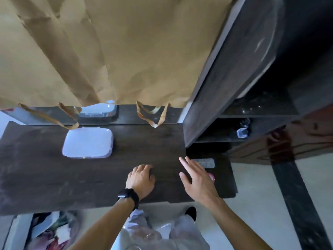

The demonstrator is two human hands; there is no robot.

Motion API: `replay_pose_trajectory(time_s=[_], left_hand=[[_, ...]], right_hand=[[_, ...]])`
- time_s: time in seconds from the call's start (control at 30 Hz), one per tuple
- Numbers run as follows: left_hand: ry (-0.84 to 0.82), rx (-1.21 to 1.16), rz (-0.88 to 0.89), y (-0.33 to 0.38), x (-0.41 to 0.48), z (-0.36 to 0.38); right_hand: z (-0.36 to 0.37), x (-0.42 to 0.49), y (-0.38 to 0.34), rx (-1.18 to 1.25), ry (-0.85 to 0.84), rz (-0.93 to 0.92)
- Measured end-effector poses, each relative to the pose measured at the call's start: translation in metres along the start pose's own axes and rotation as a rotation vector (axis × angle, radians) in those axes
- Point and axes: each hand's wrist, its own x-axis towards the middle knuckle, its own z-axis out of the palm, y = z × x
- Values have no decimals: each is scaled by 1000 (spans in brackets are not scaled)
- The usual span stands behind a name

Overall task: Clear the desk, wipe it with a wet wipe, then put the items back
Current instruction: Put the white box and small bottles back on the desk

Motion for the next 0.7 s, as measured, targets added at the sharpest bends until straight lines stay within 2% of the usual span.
replay_pose_trajectory(time_s=[0.17,0.27,0.37,0.47,0.57,0.7], left_hand=[[8,60,222,110,13,20],[58,22,342,171,22,34],[84,102,431,222,33,47],[34,222,420,253,51,54],[-59,357,318,262,68,58],[-121,439,239,263,75,63]], right_hand=[[-55,-22,78,79,101,194],[-86,-11,123,113,168,364],[-112,11,154,98,221,446],[-130,38,174,28,177,469],[-134,63,183,-11,129,516],[-132,87,189,-40,174,568]])
